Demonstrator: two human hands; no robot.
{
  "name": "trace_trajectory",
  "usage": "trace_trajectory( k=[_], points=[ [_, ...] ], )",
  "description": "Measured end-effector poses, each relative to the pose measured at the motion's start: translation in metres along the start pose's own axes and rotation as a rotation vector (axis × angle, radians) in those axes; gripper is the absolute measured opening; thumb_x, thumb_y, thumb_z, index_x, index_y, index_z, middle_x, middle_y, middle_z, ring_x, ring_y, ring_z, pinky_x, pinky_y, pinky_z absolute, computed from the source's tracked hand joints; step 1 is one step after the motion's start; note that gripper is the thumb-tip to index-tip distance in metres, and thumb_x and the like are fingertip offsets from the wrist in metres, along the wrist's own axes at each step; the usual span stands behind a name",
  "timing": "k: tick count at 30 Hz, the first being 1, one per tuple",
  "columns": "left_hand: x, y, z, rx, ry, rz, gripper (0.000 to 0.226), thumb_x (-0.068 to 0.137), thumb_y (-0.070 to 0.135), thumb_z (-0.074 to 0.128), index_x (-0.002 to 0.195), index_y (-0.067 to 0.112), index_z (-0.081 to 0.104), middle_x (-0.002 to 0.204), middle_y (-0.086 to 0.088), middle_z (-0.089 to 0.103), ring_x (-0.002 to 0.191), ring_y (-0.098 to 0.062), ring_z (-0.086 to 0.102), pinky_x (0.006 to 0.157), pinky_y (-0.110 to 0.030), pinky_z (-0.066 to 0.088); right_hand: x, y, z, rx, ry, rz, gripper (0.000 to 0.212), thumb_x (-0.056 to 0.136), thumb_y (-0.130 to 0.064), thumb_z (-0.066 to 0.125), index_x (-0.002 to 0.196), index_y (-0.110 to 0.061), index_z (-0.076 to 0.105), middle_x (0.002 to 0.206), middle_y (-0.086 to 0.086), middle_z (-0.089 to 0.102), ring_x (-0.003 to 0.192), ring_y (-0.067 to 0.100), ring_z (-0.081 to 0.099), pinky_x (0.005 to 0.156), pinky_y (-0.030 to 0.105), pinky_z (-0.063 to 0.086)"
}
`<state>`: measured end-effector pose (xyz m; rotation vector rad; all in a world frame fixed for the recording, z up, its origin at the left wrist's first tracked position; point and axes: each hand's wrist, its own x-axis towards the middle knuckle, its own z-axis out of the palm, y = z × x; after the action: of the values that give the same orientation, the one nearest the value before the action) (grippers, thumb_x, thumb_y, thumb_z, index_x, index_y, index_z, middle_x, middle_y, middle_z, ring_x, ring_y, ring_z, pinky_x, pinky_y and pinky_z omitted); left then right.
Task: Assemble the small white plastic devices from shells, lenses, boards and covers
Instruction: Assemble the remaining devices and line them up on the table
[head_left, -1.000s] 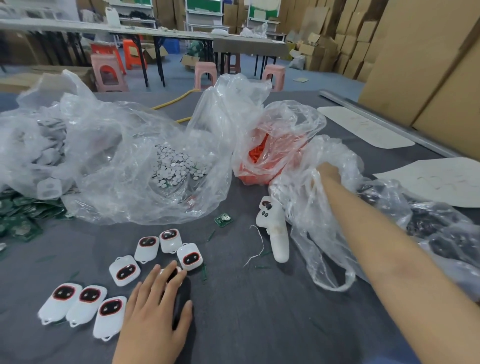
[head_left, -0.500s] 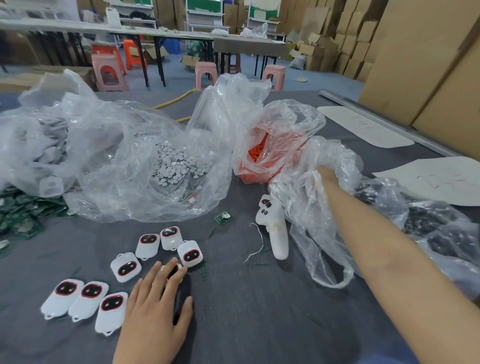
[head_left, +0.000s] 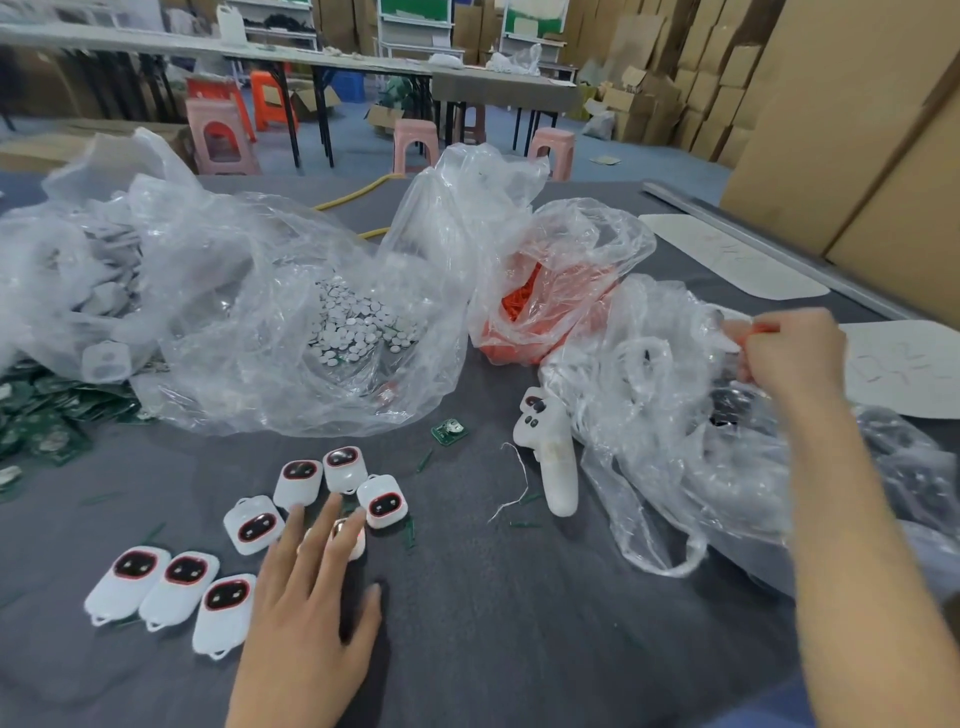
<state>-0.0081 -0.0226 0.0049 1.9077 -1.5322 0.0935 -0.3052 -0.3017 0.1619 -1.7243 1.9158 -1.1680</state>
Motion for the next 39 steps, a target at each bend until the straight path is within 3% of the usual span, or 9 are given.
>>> trace_trajectory(
  k=[3, 5, 7, 11, 18, 22, 28, 32, 39],
  points=[
    [-0.003, 0.027, -0.002, -0.349, 0.091, -0.076, 0.053, 0.083, 0.031, 0.053, 0.136, 0.029, 0.049, 0.141, 0.008, 0.051, 0.132, -0.013, 0.044, 0.107, -0.027, 0.033, -0.092, -0.012, 0.002, 0.321, -0.364, 0.047, 0.01, 0.077, -0.023, 0.075, 0.072, -0.015, 0.073, 0.042, -0.004, 0.048, 0.034, 0.01, 0.04, 0.037, 0.019, 0.036],
    [-0.002, 0.054, 0.003, -0.636, 0.025, -0.126, 0.056, 0.087, 0.024, 0.057, 0.138, 0.041, 0.041, 0.136, 0.02, 0.052, 0.118, -0.003, 0.056, 0.094, -0.02, 0.046, -0.153, -0.015, 0.032, 0.331, -0.69, 0.072, 0.016, 0.083, -0.021, 0.071, 0.067, -0.016, 0.071, 0.037, -0.006, 0.042, 0.029, 0.009, 0.035, 0.033, 0.017, 0.03],
    [-0.002, 0.069, 0.01, -0.752, -0.07, -0.125, 0.057, 0.092, 0.019, 0.056, 0.14, 0.043, 0.036, 0.13, 0.025, 0.052, 0.106, 0.0, 0.06, 0.083, -0.014, 0.048, -0.202, -0.01, 0.065, 0.28, -0.854, 0.062, 0.023, 0.089, -0.018, 0.066, 0.068, -0.01, 0.068, 0.036, -0.004, 0.041, 0.028, 0.011, 0.035, 0.036, 0.019, 0.031],
    [0.001, 0.059, 0.016, -0.541, -0.133, -0.039, 0.043, 0.088, -0.005, 0.061, 0.115, 0.028, 0.064, 0.11, 0.016, 0.062, 0.096, 0.006, 0.059, 0.081, -0.006, 0.04, -0.231, 0.001, 0.087, 0.359, -0.85, 0.111, 0.006, 0.089, -0.015, 0.066, 0.094, -0.013, 0.07, 0.039, -0.003, 0.045, 0.031, 0.013, 0.038, 0.04, 0.022, 0.034],
    [-0.001, 0.053, 0.016, -0.626, -0.33, 0.063, 0.052, 0.084, 0.018, 0.068, 0.128, 0.042, 0.055, 0.124, 0.019, 0.055, 0.111, -0.009, 0.057, 0.093, -0.019, 0.042, -0.231, 0.0, 0.1, 0.195, -0.835, -0.051, 0.051, 0.075, 0.005, 0.059, 0.109, -0.033, 0.063, 0.051, -0.006, 0.057, 0.047, 0.003, 0.051, 0.048, 0.016, 0.042],
    [0.001, 0.049, 0.016, -0.628, -0.259, 0.035, 0.04, 0.082, 0.012, 0.073, 0.114, 0.035, 0.064, 0.112, 0.018, 0.062, 0.098, -0.006, 0.062, 0.082, -0.024, 0.049, -0.226, -0.003, 0.102, 0.188, -0.965, -0.033, 0.063, 0.069, 0.007, 0.055, 0.114, -0.037, 0.059, 0.048, -0.007, 0.054, 0.045, 0.002, 0.044, 0.046, 0.015, 0.038],
    [-0.004, 0.055, 0.013, -0.617, -0.238, 0.079, 0.041, 0.081, 0.026, 0.074, 0.121, 0.027, 0.063, 0.116, 0.017, 0.062, 0.107, -0.002, 0.06, 0.09, -0.016, 0.044, -0.223, -0.006, 0.099, 0.222, -0.974, -0.027, 0.063, 0.067, 0.016, 0.052, 0.105, -0.032, 0.066, 0.047, -0.008, 0.054, 0.045, 0.003, 0.049, 0.045, 0.014, 0.038],
    [-0.004, 0.055, 0.012, -0.596, -0.173, 0.057, 0.033, 0.082, 0.015, 0.071, 0.115, 0.021, 0.066, 0.11, 0.018, 0.064, 0.101, 0.002, 0.06, 0.086, -0.011, 0.043, -0.229, -0.012, 0.096, 0.311, -0.971, -0.005, 0.056, 0.067, 0.012, 0.058, 0.101, -0.031, 0.068, 0.051, -0.007, 0.056, 0.043, 0.002, 0.048, 0.044, 0.017, 0.04],
    [-0.004, 0.052, 0.008, -0.524, -0.047, 0.0, 0.038, 0.079, 0.002, 0.075, 0.113, 0.018, 0.068, 0.111, 0.017, 0.064, 0.099, 0.005, 0.06, 0.085, -0.006, 0.043, -0.232, -0.003, 0.083, 0.747, -1.116, 0.147, 0.029, 0.085, -0.006, 0.068, 0.11, -0.021, 0.07, 0.091, 0.008, 0.074, 0.083, 0.015, 0.069, 0.072, 0.022, 0.053]
  ],
)
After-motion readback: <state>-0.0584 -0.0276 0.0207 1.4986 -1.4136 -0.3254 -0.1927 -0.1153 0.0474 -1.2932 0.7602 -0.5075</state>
